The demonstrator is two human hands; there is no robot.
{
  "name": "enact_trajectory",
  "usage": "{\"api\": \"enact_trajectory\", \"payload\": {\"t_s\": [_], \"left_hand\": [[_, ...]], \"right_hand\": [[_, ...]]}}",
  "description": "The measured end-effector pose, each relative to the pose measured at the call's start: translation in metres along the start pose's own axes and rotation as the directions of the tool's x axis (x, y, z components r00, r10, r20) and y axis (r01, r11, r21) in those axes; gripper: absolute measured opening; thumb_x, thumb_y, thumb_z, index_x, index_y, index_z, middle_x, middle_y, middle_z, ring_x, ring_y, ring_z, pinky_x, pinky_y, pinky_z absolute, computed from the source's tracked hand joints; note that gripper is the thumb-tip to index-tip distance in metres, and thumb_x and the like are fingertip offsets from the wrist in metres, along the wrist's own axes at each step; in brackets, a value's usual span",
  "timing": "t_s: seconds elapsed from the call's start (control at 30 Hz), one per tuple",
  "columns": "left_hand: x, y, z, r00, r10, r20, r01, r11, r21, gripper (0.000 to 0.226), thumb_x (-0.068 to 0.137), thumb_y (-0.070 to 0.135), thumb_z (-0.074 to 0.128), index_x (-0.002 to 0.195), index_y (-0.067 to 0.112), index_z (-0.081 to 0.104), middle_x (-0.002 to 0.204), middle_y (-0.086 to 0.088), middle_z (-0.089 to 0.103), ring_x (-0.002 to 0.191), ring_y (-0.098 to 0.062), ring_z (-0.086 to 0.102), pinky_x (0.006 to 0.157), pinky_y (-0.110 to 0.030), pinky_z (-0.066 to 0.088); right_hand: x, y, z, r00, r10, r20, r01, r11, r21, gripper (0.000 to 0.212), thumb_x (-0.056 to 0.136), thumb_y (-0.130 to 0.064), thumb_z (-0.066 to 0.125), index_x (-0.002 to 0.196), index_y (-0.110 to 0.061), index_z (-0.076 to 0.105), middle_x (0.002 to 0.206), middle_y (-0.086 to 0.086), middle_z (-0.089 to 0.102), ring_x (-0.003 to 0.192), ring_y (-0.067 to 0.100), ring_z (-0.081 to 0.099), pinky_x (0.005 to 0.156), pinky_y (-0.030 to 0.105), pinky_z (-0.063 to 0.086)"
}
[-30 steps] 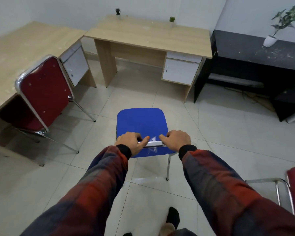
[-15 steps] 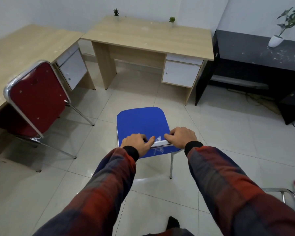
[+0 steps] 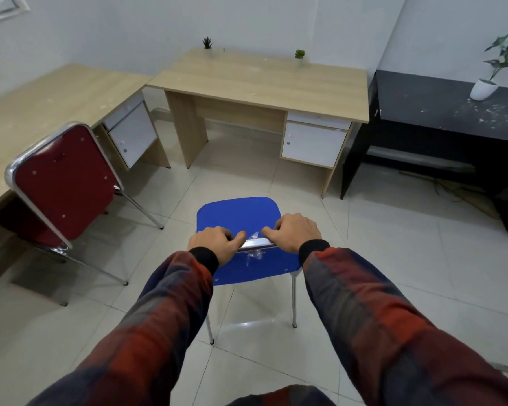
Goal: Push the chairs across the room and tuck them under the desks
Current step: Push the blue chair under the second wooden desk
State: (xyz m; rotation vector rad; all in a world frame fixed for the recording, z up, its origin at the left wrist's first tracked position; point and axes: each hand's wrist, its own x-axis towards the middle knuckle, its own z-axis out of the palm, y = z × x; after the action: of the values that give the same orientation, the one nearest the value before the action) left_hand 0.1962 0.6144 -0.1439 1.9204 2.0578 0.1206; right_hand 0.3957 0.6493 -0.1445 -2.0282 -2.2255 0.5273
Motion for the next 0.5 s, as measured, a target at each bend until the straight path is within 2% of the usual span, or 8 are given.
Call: {"api": "enact_trajectory", "payload": {"t_s": [0.13,0.3,0.43,0.5], "left_hand": [[0.002,0.013,0.0,0.999,-0.011,-0.033,0.01,1.0,-0.014,0.054,0.088,0.066,0.035,0.068,0.024,0.064,0.059,0.009,0.056,0.058,-0.012,0.052,0.054,-0.027,0.037],[0.002,0.016,0.003,0.999,0.002,-0.05,-0.005,0.999,-0.052,0.056,0.087,0.066,0.038,0.064,0.022,0.063,0.057,0.007,0.056,0.057,-0.015,0.053,0.053,-0.027,0.036],[0.0,-0.015,0.002,0.999,0.033,-0.042,-0.035,0.998,-0.05,0.055,0.088,0.062,0.042,0.06,0.02,0.063,0.054,0.004,0.056,0.057,-0.02,0.054,0.051,-0.027,0.036],[-0.002,-0.048,0.002,0.999,0.008,-0.034,-0.009,1.0,-0.017,0.057,0.083,0.066,0.04,0.062,0.019,0.066,0.056,0.003,0.058,0.058,-0.02,0.055,0.049,-0.026,0.034]], "right_hand": [[0.007,0.014,-0.009,0.999,-0.035,-0.03,0.035,0.999,-0.003,0.05,0.087,-0.058,0.052,0.078,-0.015,0.075,0.074,0.004,0.072,0.07,0.021,0.066,0.066,0.034,0.055],[0.007,0.019,-0.012,0.996,-0.085,-0.033,0.084,0.996,-0.016,0.056,0.09,-0.064,0.046,0.075,-0.017,0.074,0.07,0.0,0.067,0.068,0.02,0.062,0.058,0.028,0.041],[-0.012,0.004,0.004,0.986,-0.157,0.06,0.158,0.987,-0.012,0.07,0.089,-0.078,0.031,0.079,-0.021,0.071,0.072,-0.005,0.063,0.071,0.018,0.058,0.062,0.03,0.041],[-0.025,-0.02,0.025,0.972,-0.215,0.093,0.218,0.976,-0.014,0.073,0.088,-0.08,0.028,0.089,-0.022,0.073,0.08,-0.004,0.067,0.077,0.02,0.06,0.067,0.032,0.047]]}}
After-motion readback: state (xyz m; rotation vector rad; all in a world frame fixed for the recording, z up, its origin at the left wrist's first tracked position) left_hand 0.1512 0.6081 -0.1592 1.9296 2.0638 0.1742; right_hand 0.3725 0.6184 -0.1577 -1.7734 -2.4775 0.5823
